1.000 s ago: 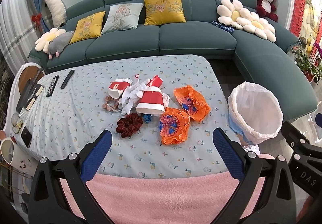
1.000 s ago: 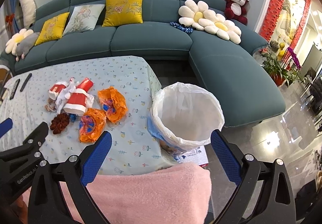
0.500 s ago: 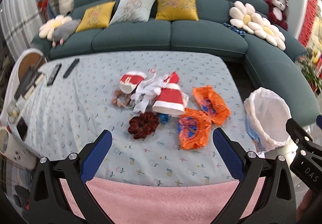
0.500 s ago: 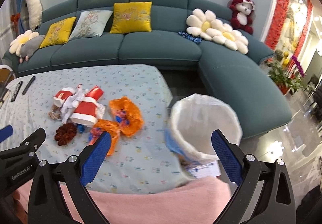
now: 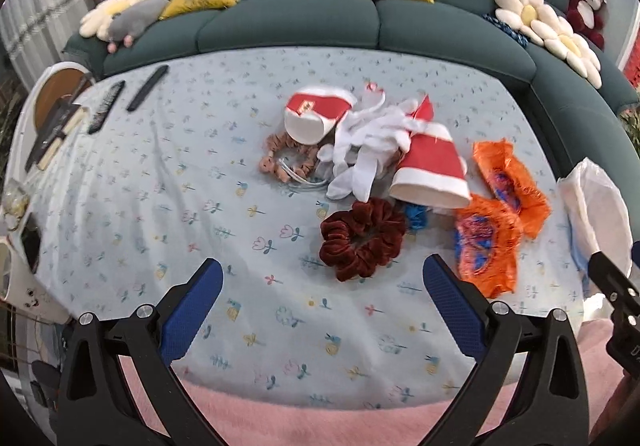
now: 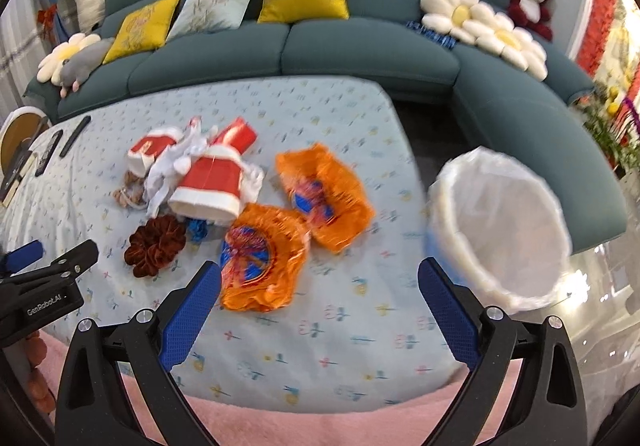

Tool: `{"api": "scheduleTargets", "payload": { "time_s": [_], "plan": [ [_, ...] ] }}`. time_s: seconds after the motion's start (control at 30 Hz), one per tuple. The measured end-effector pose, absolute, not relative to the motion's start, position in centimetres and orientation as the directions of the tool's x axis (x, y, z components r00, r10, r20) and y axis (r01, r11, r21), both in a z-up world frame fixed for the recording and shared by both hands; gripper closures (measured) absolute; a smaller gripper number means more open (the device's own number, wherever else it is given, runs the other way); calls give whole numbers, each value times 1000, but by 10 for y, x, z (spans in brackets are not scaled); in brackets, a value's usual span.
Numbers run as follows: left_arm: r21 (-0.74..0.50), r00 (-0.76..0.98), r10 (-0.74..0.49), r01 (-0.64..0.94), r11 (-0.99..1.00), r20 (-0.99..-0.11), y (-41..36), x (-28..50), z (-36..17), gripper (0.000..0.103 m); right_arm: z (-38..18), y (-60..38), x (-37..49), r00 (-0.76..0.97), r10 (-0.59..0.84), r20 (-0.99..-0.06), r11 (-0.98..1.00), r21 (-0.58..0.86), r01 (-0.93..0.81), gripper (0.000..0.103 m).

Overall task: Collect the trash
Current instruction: 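Reach the left tool to the dark red scrunchie while the right tool reaches the orange bag, then close the left tool on the scrunchie while the right tool grasps the orange bag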

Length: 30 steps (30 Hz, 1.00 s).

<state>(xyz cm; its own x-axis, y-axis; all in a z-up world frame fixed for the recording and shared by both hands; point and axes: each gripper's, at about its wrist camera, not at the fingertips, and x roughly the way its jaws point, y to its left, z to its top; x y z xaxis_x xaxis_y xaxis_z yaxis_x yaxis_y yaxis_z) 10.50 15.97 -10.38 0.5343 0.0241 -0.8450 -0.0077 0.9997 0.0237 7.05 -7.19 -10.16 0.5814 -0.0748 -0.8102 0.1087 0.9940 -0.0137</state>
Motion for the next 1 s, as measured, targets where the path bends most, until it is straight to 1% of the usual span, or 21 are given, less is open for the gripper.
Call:
{"api": "scheduleTargets", "payload": {
  "time_s": [0.1,0.17,0.3,0.37,0.4,0.47,0.53,0.57,0.6,0.63,0.67,0.7,0.73,0.77,0.8,0.87,0.9,0.97,1.0],
  "plan": [
    [-7,504,-5,-2,1000,-864,167,118,-122,7,-122,-68,83,539,-58,-840,994,4,113,13],
    [-40,476,-32,-6,999,-879,172,126,-134,8,-134,-67,90,515,-39,-856,993,22,112,19],
    [-74,443,-55,-25,997,-895,175,139,-152,10,-156,-68,103,475,-24,-880,988,51,145,23],
    [-76,431,-56,-31,997,-901,174,145,-160,13,-165,-72,109,456,-19,-890,984,64,167,27],
    [-90,423,-69,-31,995,-903,175,149,-164,17,-170,-73,111,445,-14,-895,981,74,180,28],
    [-100,406,-78,-33,994,-910,175,153,-171,20,-180,-75,116,426,-8,-905,977,83,195,34],
    [-110,391,-90,-29,994,-916,174,156,-177,31,-187,-74,119,408,-6,-913,976,83,199,40],
    [-117,375,-98,-26,993,-922,172,157,-182,36,-193,-73,121,393,1,-920,977,85,198,43],
    [-129,362,-113,-22,991,-925,170,159,-185,43,-197,-72,122,382,9,-924,977,90,195,45],
    [-141,348,-125,-19,990,-929,168,160,-190,47,-201,-71,123,369,16,-929,977,93,193,47],
    [-148,343,-133,-19,989,-930,167,160,-191,49,-204,-70,123,361,19,-932,977,95,192,52],
    [-158,340,-144,-16,987,-929,166,159,-192,57,-208,-69,123,350,29,-936,977,101,190,55],
    [-170,338,-155,-13,985,-928,165,159,-193,66,-212,-68,122,341,42,-939,976,111,186,62],
    [-183,334,-170,-9,983,-927,164,158,-193,70,-214,-68,122,335,55,-941,975,122,184,66],
    [-187,332,-175,-7,982,-927,163,158,-193,74,-216,-67,121,340,65,-938,974,134,182,68],
    [-190,339,-177,-5,982,-924,162,154,-191,80,-216,-65,120,341,80,-937,975,144,167,79],
    [-188,342,-176,-4,982,-923,161,152,-190,83,-215,-63,119,339,92,-936,976,152,153,80],
    [-196,347,-181,-7,981,-920,159,148,-187,85,-211,-59,119,341,97,-935,979,151,137,88],
    [-197,351,-181,-8,980,-919,159,145,-185,86,-209,-59,119,345,102,-933,979,156,132,89]
  ]
}}
